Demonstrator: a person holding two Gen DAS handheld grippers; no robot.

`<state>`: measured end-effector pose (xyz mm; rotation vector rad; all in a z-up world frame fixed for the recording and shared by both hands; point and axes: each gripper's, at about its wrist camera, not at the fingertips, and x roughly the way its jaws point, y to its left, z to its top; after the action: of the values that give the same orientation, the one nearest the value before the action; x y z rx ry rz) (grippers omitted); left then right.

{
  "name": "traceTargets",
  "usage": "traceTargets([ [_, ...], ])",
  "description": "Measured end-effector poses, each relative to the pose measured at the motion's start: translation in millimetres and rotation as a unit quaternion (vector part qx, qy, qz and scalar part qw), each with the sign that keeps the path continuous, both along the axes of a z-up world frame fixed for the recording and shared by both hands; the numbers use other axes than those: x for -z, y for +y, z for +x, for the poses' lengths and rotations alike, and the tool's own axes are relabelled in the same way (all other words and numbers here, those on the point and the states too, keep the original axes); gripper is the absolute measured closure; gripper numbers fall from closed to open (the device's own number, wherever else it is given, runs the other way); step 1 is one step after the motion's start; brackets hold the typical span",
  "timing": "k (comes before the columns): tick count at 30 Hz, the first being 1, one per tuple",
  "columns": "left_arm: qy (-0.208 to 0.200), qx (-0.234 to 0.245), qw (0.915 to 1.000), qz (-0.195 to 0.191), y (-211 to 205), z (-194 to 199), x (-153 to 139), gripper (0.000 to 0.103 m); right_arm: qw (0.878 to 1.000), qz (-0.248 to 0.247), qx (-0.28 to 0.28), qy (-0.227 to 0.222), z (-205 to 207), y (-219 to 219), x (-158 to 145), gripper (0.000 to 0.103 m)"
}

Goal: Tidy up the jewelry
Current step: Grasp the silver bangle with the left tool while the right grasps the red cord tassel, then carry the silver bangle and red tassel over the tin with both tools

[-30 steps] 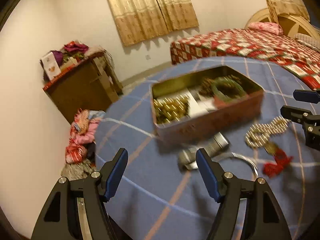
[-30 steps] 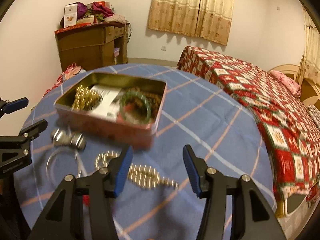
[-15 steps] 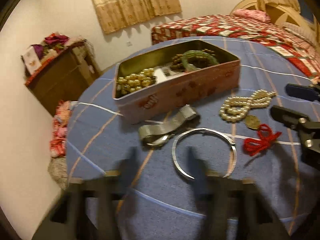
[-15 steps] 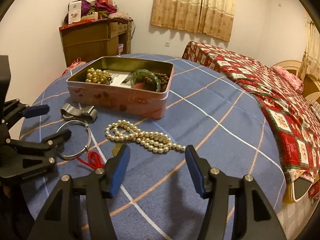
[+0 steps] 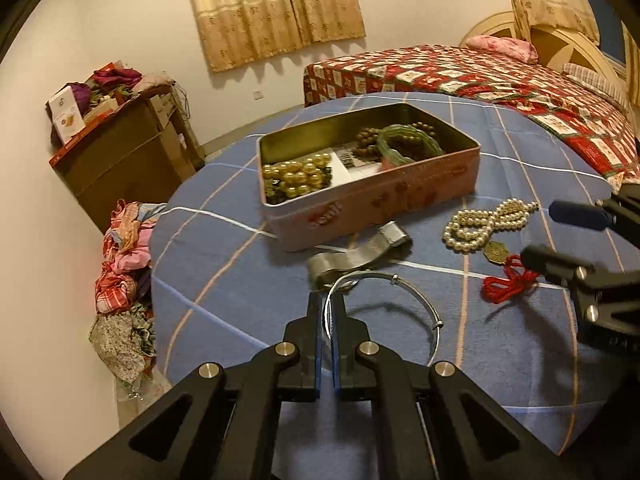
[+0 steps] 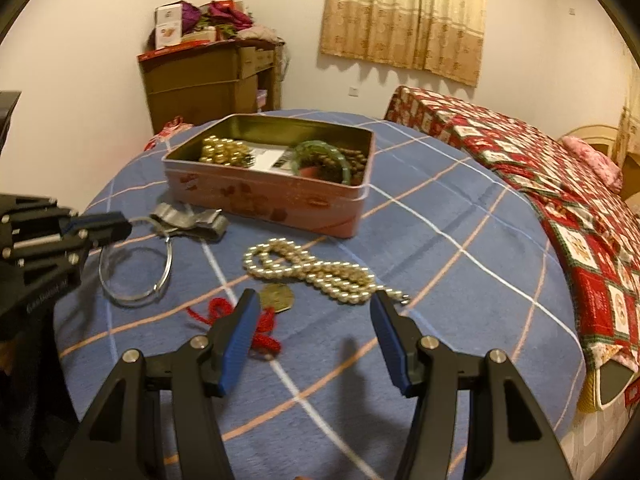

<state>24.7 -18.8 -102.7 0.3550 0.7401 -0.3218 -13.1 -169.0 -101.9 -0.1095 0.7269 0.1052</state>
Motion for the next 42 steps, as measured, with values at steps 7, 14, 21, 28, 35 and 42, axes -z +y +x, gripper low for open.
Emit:
traceTargets([
  [7, 0.019, -0.023, 0.9996, -0.004, 18, 6, 6, 0.101, 0.999, -0.002, -0.035, 0.017, -1, 13, 6, 0.044],
  [14, 0.03, -0.043, 0.9986, -0.01, 35, 14, 10, 0.101, 0.998, -0.007, -0.055, 0.038, 1, 22, 15, 0.045],
  [21, 0.032, -0.043, 0.9984, -0.018, 36, 14, 11, 0.101, 0.997, -0.004, -0.061, 0.044, -1, 23, 17, 0.095],
  [28, 0.014, -0.04, 0.9984, -0.039, 40, 10, -11, 0.101, 0.999, -0.002, -0.047, 0.002, -9, 18, -4, 0.096],
  [35, -0.024, -0.031, 0.9978, -0.053, 37, 0, -43, 0.101, 0.999, 0.002, -0.029, -0.046, -12, 10, -34, 0.096],
  [42, -0.055, -0.025, 0.997, -0.048, 28, 5, -60, 0.101, 0.996, -0.024, -0.019, -0.085, -4, 12, -51, 0.096],
])
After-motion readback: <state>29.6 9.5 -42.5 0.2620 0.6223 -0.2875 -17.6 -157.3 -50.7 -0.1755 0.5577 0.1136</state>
